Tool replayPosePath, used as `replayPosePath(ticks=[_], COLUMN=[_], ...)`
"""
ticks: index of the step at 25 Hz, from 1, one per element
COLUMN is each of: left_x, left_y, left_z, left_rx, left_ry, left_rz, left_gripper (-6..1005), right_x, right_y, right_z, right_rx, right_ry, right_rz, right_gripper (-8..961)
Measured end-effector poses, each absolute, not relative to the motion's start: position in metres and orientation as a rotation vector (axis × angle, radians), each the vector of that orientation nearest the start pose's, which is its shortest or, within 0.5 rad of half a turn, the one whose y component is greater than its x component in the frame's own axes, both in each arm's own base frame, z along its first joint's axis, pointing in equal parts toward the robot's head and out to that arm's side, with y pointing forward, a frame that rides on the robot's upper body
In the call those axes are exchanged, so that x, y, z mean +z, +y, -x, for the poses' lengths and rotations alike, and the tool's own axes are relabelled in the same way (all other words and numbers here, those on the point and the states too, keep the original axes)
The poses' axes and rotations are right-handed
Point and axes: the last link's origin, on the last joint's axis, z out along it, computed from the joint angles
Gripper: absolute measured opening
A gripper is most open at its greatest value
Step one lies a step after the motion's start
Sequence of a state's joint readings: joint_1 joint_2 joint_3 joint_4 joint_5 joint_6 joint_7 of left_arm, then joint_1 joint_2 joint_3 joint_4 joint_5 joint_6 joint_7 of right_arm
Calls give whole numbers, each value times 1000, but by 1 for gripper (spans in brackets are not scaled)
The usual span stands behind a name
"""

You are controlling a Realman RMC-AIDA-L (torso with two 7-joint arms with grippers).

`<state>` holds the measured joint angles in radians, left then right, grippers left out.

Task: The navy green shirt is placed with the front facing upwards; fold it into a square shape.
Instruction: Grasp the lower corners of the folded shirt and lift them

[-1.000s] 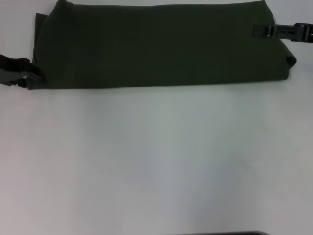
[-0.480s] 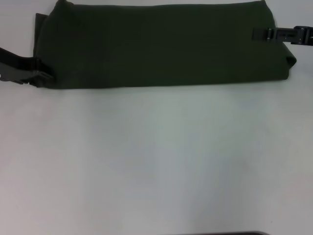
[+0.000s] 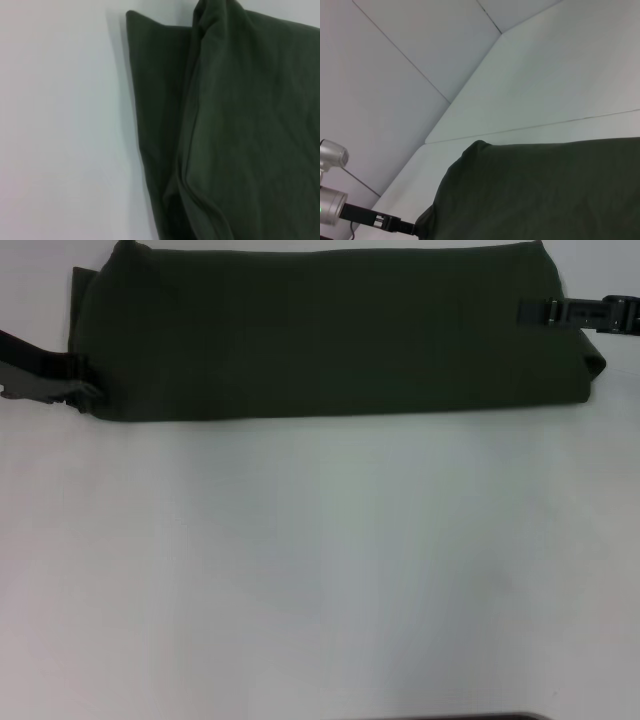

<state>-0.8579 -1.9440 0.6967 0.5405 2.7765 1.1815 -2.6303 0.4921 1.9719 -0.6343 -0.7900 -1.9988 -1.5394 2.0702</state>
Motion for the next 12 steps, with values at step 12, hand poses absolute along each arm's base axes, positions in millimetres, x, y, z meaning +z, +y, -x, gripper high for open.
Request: replayPosePath(ticks=[12], left_x=[34], left_y=[420], left_z=[283], left_rx=[168], left_ry=[-1660], left_rz=[2050], left_gripper=[90], right_x=[78], right_y=[351], right_z=[-287], right_rx=[733], right_ry=[1405], right_rz=[2351], right_gripper=[917])
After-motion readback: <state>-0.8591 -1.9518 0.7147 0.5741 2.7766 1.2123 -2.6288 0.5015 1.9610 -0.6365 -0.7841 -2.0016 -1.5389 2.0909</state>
